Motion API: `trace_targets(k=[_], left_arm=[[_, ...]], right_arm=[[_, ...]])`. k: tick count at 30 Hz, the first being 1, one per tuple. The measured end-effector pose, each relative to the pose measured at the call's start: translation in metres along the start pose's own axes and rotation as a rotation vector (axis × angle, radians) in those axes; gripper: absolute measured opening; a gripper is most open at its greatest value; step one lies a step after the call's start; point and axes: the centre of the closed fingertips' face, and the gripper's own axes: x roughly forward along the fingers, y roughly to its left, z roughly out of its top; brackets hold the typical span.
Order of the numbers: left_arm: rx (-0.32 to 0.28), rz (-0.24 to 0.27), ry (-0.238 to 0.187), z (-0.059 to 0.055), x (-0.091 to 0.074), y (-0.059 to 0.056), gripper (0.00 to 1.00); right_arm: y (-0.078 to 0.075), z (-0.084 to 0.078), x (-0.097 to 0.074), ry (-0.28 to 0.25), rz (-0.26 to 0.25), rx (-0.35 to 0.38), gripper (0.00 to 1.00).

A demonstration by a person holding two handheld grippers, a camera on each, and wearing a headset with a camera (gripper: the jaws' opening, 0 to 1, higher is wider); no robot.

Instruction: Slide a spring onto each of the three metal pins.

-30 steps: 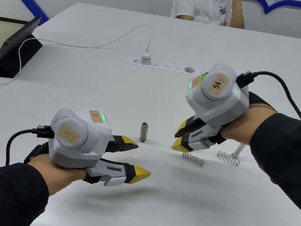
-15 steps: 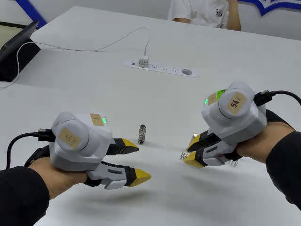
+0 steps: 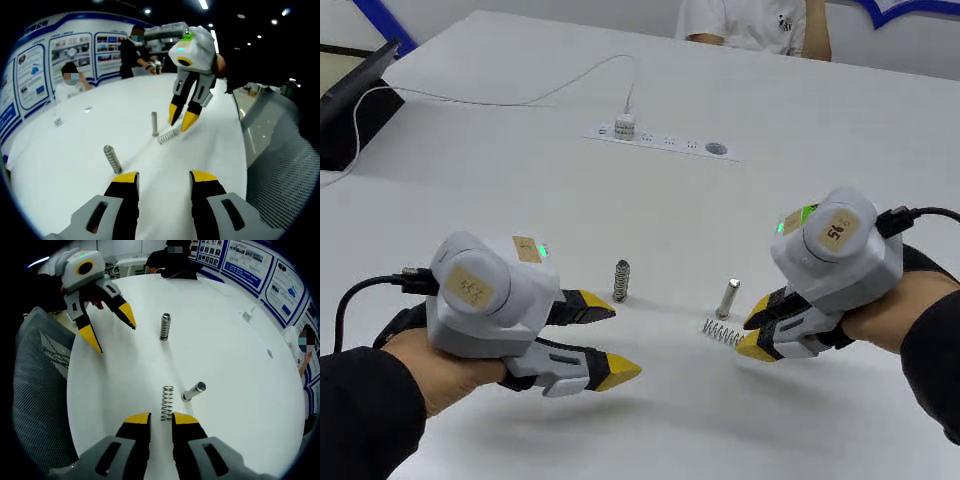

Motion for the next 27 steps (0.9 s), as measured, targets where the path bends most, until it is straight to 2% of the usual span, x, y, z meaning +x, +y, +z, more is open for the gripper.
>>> trace_targets(k=[8,27], left_arm=[[0.0,-0.001,0.004,-0.001,0.0,0.0,0.4],[0.002,-0.009,0.01,0.0,0.003,-0.002,0.38]], right_arm=[[-0.004,-0.008,0.005,0.016,0.003,0.021,0.17],[-0.004,-0.011,0.014,0.026,0.015,0.026,0.15]])
